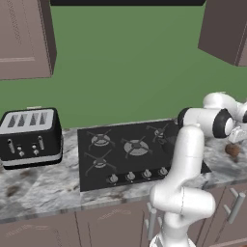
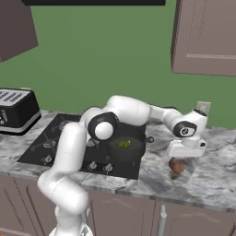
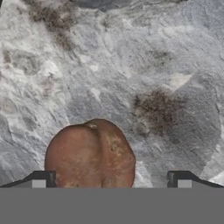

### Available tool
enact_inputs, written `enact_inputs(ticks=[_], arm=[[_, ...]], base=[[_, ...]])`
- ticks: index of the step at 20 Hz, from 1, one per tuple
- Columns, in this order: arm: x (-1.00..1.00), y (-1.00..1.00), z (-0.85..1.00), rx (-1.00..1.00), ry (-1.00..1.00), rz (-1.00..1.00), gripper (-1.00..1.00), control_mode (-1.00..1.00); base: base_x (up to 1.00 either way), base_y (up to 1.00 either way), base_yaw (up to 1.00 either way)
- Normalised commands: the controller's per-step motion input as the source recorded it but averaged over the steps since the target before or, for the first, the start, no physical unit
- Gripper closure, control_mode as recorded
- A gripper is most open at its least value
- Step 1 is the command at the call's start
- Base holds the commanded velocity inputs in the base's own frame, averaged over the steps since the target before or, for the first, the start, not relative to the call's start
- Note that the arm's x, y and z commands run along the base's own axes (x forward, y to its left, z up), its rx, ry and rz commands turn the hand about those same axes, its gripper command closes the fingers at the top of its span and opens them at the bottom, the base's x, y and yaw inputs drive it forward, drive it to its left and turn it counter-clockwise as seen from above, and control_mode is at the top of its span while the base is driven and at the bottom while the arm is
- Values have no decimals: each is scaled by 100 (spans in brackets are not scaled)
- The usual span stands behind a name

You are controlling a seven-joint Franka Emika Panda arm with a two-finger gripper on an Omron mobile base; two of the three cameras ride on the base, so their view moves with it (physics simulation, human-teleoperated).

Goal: Put the potato and cucumber in the pot. Retrieve the spatula and lightly stir the vegetables in the pot.

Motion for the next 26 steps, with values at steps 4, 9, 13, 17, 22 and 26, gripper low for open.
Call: enact_inputs(ticks=[4, 9, 13, 17, 22, 26], arm=[[-9, 4, -18, 4, 3, 1, -100, -100], [-26, 17, -18, 1, 0, 0, -100, -100], [-26, 35, -14, 0, 0, 0, -100, -100], [-17, 35, -14, 0, -4, 0, -100, -100], [-2, 25, -21, 0, -2, 0, -100, -100], [0, 15, -29, 0, 0, 0, -100, -100]], base=[[0, 0, 0], [0, 0, 0], [0, 0, 0], [0, 0, 0], [0, 0, 0], [0, 0, 0]])
